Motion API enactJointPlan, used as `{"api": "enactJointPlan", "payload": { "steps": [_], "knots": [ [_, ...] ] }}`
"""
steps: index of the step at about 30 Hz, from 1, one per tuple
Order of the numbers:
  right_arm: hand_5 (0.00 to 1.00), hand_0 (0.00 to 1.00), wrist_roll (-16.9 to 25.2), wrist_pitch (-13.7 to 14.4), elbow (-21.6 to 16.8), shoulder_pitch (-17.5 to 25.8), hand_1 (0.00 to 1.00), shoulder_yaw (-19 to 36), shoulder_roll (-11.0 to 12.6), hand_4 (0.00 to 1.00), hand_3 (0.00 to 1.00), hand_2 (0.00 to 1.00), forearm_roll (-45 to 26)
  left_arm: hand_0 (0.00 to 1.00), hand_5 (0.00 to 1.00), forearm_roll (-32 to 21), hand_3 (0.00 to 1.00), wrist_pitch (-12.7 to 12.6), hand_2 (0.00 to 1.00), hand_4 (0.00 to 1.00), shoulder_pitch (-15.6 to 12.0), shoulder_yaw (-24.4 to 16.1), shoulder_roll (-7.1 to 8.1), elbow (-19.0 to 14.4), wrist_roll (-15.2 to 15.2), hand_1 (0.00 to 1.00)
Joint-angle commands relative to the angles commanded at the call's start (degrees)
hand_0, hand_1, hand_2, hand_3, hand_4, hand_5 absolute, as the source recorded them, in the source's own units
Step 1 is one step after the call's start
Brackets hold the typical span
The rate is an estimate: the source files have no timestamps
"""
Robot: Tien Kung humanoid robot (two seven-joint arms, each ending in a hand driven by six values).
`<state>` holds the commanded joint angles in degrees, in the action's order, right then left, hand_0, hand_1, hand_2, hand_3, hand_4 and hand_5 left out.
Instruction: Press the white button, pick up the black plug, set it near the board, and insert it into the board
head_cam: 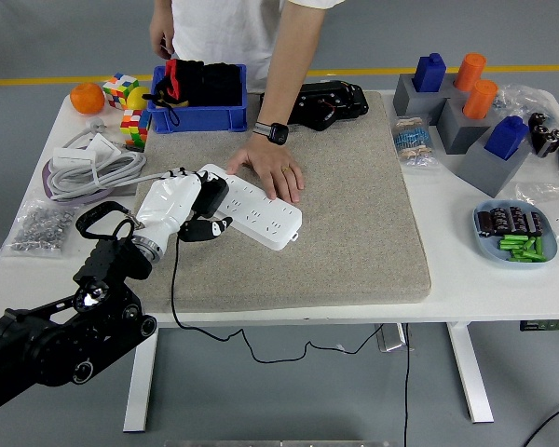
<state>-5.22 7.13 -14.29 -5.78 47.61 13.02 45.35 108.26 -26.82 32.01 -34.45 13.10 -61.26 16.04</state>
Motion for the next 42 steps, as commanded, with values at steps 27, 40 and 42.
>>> {"api": "enactJointPlan", "payload": {
  "steps": [27, 40, 42],
  "knots": [
    [0.494, 0.823, -0.1, -0.1, 0.0, -0.2, 0.653, -0.4, 0.0, 0.757, 0.624, 0.654, -0.3, 0.879, 0.295, -3.4, 0.68, 1.1, 0.673, 0.812, 4.1, 3.3, -3.06, 8.8, -0.6, 0.794],
    [0.495, 0.823, -0.1, -0.1, 0.0, -0.1, 0.652, -0.5, 0.1, 0.757, 0.624, 0.653, -0.2, 0.867, 0.292, -2.8, 0.69, -1.3, 0.684, 0.811, 1.5, -3.0, -1.68, 3.6, -2.5, 0.795],
    [0.495, 0.823, -0.1, -0.1, 0.0, -0.1, 0.652, -0.5, 0.1, 0.757, 0.624, 0.653, -0.2, 0.867, 0.292, -2.0, 0.69, -1.8, 0.684, 0.811, 0.4, -5.4, -1.27, 1.6, -2.7, 0.795]
  ]
}}
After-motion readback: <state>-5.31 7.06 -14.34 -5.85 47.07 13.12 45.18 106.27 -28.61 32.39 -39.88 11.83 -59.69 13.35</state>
